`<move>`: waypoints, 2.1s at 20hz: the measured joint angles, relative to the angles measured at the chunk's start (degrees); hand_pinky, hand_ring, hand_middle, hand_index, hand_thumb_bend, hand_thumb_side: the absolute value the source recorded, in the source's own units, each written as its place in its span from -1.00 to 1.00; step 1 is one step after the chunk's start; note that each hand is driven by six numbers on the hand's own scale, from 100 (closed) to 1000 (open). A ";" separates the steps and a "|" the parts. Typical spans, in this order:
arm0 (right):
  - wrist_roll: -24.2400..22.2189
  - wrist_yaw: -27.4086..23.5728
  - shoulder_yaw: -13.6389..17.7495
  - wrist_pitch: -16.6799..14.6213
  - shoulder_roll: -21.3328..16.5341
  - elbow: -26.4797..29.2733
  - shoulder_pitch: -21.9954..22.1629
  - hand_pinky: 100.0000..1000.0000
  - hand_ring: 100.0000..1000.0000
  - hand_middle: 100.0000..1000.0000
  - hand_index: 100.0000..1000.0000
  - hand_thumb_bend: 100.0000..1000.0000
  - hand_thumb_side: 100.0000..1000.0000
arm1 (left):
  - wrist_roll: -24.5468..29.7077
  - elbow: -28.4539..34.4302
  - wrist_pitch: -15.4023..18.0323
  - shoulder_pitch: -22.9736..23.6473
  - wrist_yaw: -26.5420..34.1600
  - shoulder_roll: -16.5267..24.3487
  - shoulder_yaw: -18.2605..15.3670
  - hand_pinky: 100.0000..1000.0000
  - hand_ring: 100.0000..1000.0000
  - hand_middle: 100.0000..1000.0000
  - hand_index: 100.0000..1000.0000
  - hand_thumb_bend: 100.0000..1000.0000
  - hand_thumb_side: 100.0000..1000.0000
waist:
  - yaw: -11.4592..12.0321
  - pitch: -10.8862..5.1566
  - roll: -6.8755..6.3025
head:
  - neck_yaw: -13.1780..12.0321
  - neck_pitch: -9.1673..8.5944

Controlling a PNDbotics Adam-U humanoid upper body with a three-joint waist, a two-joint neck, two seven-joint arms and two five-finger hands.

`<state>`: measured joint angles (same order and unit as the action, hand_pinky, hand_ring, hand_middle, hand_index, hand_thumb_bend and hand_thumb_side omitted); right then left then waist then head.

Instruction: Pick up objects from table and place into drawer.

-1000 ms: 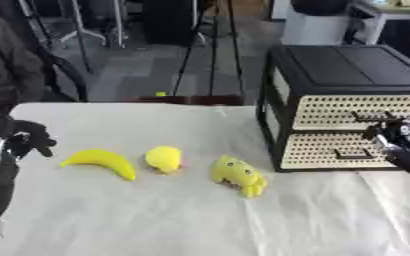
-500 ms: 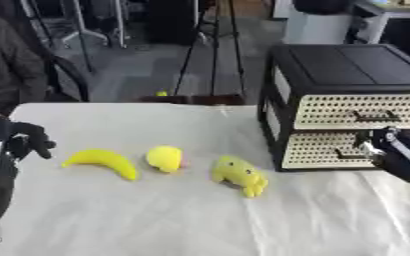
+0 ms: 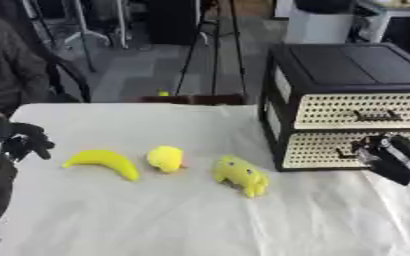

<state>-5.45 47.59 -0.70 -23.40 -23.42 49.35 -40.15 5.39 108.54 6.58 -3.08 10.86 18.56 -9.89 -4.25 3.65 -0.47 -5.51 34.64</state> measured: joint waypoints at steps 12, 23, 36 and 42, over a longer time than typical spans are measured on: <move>4.45 6.21 0.45 3.28 0.00 -5.28 -2.12 -1.00 -0.99 -0.77 0.32 -1.00 1.00 | 0.26 -0.01 0.05 -0.01 0.13 -0.91 0.22 0.22 -0.32 -0.14 0.12 -0.48 0.67 | 0.94 0.27 -0.52 | 0.29 0.00; 2.96 8.82 0.65 2.97 -0.12 -5.34 -1.23 -1.00 -1.00 -0.86 -0.14 -1.00 1.00 | 0.56 -0.02 -0.03 -0.01 0.17 -0.96 0.53 0.22 -0.33 -0.14 0.12 -0.48 0.67 | 1.38 0.26 -0.78 | 0.35 0.00; 1.78 3.93 0.23 2.17 -1.54 8.33 8.73 -1.00 -1.00 -0.84 -0.14 -1.00 1.00 | 0.58 -0.05 -0.05 -0.01 0.18 -0.96 0.53 0.22 -0.33 -0.14 0.12 -0.47 0.67 | 0.65 0.24 -0.26 | 0.18 0.01; 0.78 0.91 0.59 3.00 -2.13 14.64 14.48 -1.00 -1.00 -0.84 -0.14 -1.00 1.00 | 0.56 -0.34 -0.08 0.01 0.16 -0.96 0.52 0.22 -0.33 -0.14 0.12 -0.47 0.67 | 0.35 0.16 0.30 | -0.02 0.01</move>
<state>-4.67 48.50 -0.11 -20.40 -25.55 63.99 -25.67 5.95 108.20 6.50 -3.07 11.03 17.61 -9.37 -3.90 3.81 -0.17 -5.54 34.66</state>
